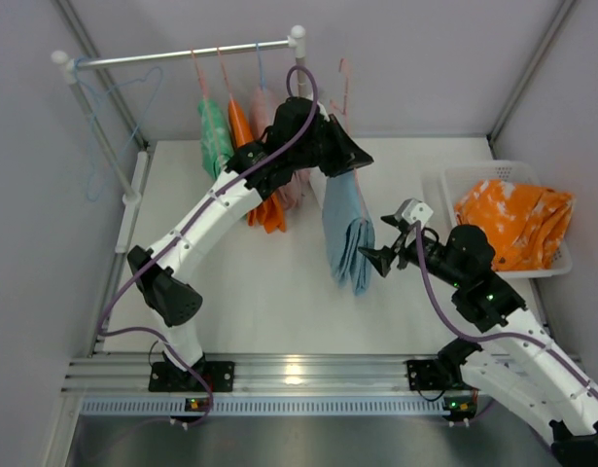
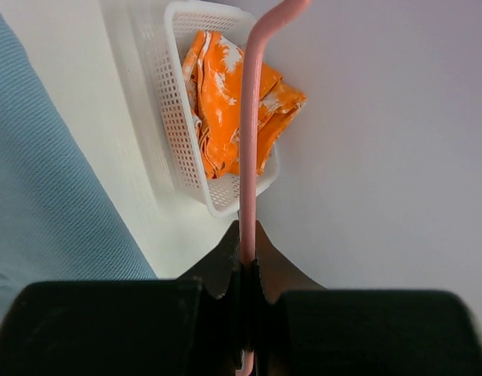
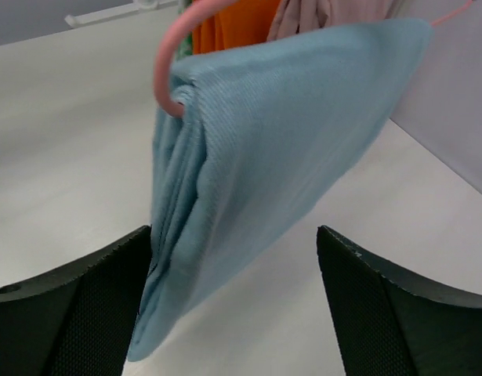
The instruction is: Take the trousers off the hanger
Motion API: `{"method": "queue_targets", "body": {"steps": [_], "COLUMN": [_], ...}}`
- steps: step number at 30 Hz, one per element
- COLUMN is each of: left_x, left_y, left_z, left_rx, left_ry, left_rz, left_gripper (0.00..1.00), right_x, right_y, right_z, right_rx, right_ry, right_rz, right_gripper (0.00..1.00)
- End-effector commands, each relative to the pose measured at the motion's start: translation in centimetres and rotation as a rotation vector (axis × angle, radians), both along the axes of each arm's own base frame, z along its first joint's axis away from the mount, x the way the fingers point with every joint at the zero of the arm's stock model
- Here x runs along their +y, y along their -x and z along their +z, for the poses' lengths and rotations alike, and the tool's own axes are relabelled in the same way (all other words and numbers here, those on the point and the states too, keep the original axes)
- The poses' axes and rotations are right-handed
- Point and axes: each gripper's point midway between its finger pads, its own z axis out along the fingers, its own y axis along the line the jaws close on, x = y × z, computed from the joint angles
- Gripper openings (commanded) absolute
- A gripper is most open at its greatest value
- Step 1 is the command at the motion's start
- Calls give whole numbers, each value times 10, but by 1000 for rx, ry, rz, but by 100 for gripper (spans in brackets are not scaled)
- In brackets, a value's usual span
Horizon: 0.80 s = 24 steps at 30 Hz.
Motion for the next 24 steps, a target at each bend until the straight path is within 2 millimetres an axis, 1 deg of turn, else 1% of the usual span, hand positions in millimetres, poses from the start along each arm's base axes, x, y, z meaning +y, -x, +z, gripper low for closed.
{"method": "queue_targets", "body": {"steps": [1,2,3,4,7,8,9,11,15,18,20,21,24], "left_x": [-4,-4,-5,-5,-5,-5,-6,-5,-6,-8,-9,-9,-8], "left_y": [8,9,10,12,14,15,16,16,18,20,20,20,22], "left_z": [93,94,97,100,101,101,101,101,104,103,101,101,102], "left_rx": [-186,-185,-186,-188,-188,-187,-186,-188,-192,-191,-190,-189,-193], "left_ry": [226,231,243,249,256,257,258,259,266,264,262,261,264], "left_rz": [-33,-40,-43,-49,-57,-57,-60,-60,-68,-73,-77,-77,-84], "left_gripper": [0,0,0,0,0,0,0,0,0,0,0,0,0], "right_x": [-6,-5,-5,-4,-2,-2,0,4,6,4,1,-1,-7], "right_y": [-20,-22,-24,-25,-29,-30,-32,-30,-30,-34,-39,-42,-47], "right_z": [15,18,17,18,22,22,31,34,40,44,45,46,47], "right_rx": [-74,-83,-73,-74,-64,-54,-70,-66,-67,-65,-66,-68,-86], "right_ry": [-22,-30,-33,-36,-46,-55,-75,-88,-109,-118,-118,-119,-109], "right_rz": [-102,-107,-113,-113,-120,-126,-124,-105,-100,-122,-157,-172,-215], "right_gripper": [81,79,76,72,68,68,68,70,79,79,76,72,66]}}
